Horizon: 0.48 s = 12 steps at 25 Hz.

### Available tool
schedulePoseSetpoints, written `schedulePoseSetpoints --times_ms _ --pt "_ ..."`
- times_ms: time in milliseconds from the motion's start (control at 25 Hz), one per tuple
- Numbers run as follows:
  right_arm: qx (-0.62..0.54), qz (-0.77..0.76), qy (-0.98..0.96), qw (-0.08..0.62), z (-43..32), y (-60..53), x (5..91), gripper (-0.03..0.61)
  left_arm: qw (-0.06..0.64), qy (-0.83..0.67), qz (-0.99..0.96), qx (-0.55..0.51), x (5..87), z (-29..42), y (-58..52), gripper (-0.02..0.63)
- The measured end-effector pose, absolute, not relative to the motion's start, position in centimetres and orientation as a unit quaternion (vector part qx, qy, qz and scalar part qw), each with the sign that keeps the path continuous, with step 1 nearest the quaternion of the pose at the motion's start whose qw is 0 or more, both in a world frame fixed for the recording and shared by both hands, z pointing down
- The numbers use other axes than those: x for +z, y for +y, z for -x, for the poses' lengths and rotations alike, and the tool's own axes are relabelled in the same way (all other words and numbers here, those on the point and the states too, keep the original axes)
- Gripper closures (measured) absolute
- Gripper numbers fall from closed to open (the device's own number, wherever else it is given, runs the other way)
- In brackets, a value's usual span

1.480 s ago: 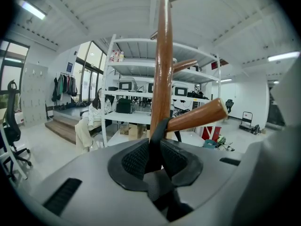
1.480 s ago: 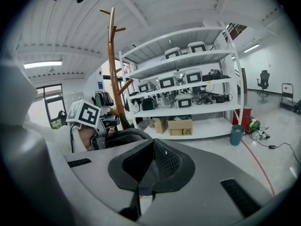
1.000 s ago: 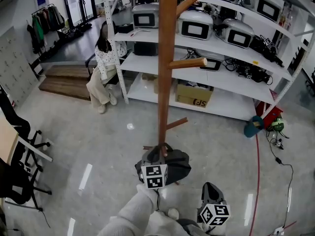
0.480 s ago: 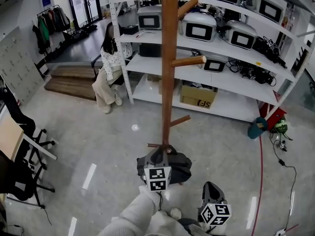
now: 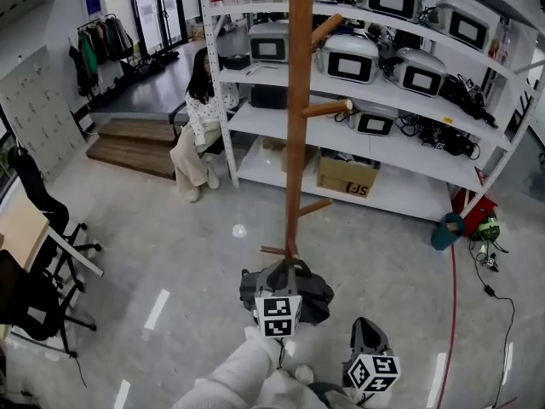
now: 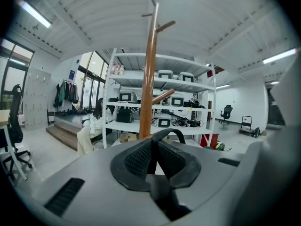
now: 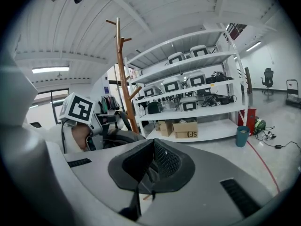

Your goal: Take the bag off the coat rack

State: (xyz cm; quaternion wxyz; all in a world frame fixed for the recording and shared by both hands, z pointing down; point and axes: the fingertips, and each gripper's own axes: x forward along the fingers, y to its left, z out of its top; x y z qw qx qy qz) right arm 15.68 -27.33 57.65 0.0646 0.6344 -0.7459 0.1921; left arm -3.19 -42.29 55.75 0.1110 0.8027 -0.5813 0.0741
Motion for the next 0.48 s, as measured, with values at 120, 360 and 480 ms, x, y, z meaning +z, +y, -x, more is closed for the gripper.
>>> schedulePoseSetpoints --times_ms 120,360,480 --pt "0.189 -0.631 -0.75 0.062 -15.6 -26.9 57.3 0.566 0.113 -0.581 -0.803 0.074 55.7 3.0 -41.1 0.584" --pt "0.181 -0.618 -0.763 0.056 -14.9 -26.3 56.8 0.566 0.117 -0.577 -0.806 0.065 55.0 2.9 -38.3 0.584" --pt "0.178 -0.605 -0.774 0.054 -13.9 -26.3 56.5 0.566 0.118 -0.577 -0.806 0.056 54.2 2.8 -36.5 0.586"
